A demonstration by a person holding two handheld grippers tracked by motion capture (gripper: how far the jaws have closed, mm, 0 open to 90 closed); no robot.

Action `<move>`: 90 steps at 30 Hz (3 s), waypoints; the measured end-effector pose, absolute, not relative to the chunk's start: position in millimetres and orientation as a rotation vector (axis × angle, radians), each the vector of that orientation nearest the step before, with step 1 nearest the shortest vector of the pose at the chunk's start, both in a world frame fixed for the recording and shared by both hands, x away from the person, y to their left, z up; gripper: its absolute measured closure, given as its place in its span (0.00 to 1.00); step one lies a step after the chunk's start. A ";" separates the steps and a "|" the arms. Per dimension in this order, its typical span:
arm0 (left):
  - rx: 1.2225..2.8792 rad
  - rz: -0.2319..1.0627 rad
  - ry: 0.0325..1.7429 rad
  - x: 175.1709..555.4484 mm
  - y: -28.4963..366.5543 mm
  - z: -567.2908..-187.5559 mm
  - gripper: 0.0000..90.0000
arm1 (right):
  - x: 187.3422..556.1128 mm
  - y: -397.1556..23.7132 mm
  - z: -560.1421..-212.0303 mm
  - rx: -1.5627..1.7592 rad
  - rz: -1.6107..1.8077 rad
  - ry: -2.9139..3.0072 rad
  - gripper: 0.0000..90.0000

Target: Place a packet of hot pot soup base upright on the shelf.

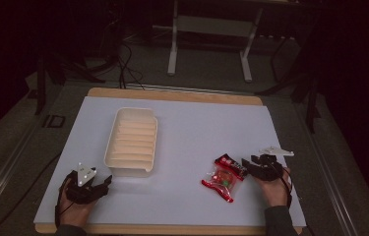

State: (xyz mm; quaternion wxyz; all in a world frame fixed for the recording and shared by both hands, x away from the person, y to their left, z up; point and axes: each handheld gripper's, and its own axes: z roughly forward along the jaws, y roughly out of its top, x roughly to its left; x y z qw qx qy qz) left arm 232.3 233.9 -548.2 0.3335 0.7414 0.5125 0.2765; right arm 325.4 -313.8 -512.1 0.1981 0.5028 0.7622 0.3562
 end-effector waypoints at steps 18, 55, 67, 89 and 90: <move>1.942 0.723 1.337 232.4 233.5 -548.2 0.38 | 327.7 -302.0 -518.0 1.420 1.029 2.191 0.47; 1.946 0.723 1.338 232.6 233.4 -548.2 0.38 | 332.1 -296.0 -528.1 1.422 1.022 2.382 0.81; 1.944 0.723 1.338 232.5 233.5 -548.2 0.38 | 328.7 -296.5 -520.9 1.386 1.080 2.375 0.97; 1.935 0.721 1.342 232.4 234.0 -548.2 0.38 | 328.4 -291.7 -490.3 1.278 1.134 2.351 0.98; 1.935 0.721 1.342 232.3 234.0 -548.2 0.38 | 328.6 -291.3 -488.4 1.274 1.134 2.349 0.98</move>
